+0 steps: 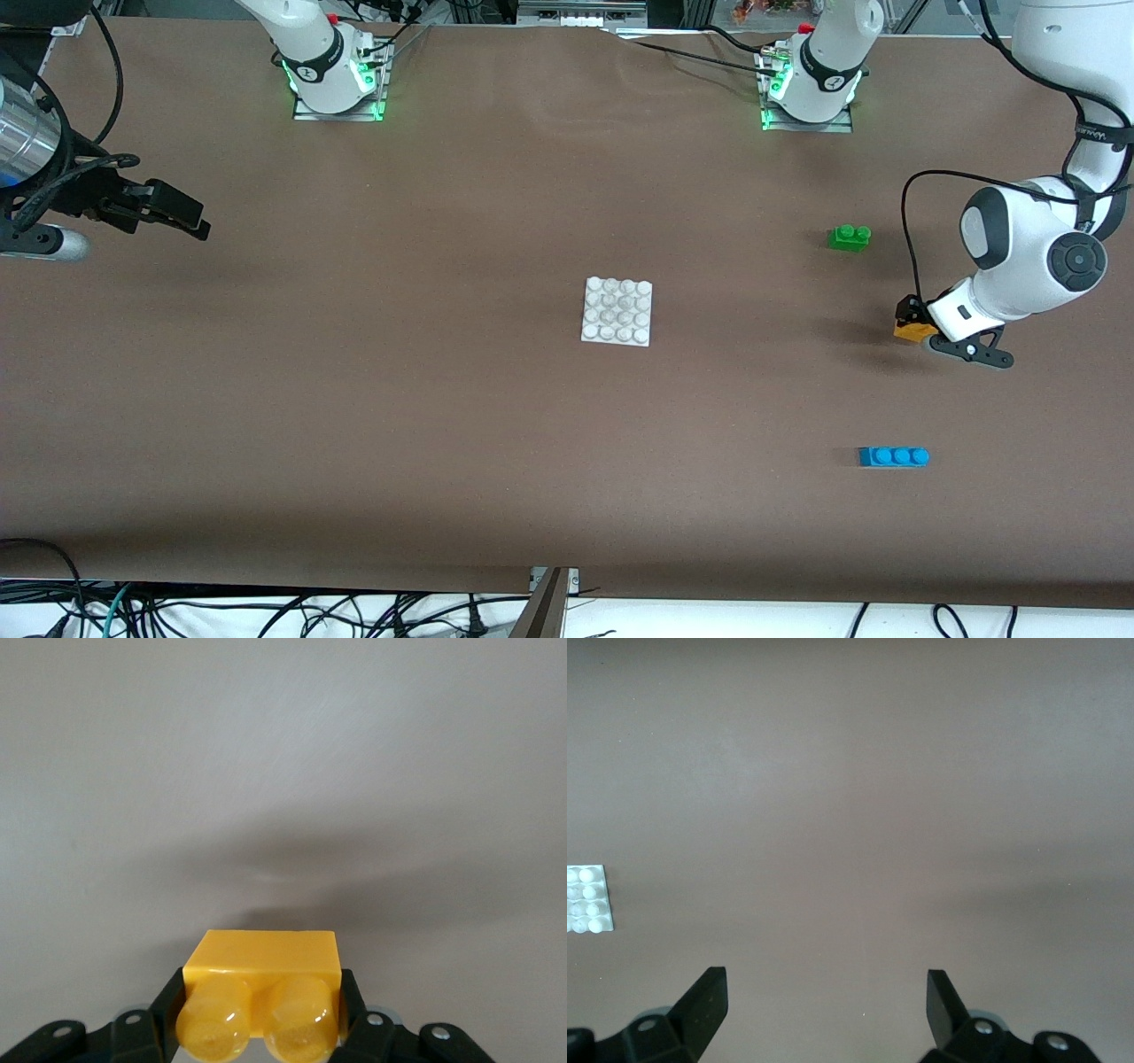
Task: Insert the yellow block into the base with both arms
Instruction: 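Carry the yellow brick with the left gripper over the white plate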
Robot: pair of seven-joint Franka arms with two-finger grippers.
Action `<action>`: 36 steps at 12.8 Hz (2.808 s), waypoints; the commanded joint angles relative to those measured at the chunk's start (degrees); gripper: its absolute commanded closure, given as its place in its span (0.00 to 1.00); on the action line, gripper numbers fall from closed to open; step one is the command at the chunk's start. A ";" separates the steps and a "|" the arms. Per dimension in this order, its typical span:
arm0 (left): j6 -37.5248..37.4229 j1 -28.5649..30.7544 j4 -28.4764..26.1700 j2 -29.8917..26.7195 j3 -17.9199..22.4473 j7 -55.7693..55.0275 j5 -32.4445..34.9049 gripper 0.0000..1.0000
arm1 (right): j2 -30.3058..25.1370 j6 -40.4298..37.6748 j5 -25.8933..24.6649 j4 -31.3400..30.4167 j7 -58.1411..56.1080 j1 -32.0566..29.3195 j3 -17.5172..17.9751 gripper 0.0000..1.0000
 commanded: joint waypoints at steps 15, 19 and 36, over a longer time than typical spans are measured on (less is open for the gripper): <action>-4.21 -27.00 10.68 4.26 -8.44 -43.60 -2.01 0.65 | 0.03 0.01 0.18 0.84 0.42 -0.59 -0.89 0.01; -5.64 -32.89 16.14 8.13 -8.44 -49.24 -6.50 0.64 | -0.24 0.01 -0.17 0.84 0.25 -0.15 -0.01 0.01; -5.11 -39.67 20.02 14.91 -8.35 -55.41 -4.92 0.62 | -0.15 -0.16 -0.35 0.84 0.07 -0.59 -0.80 0.01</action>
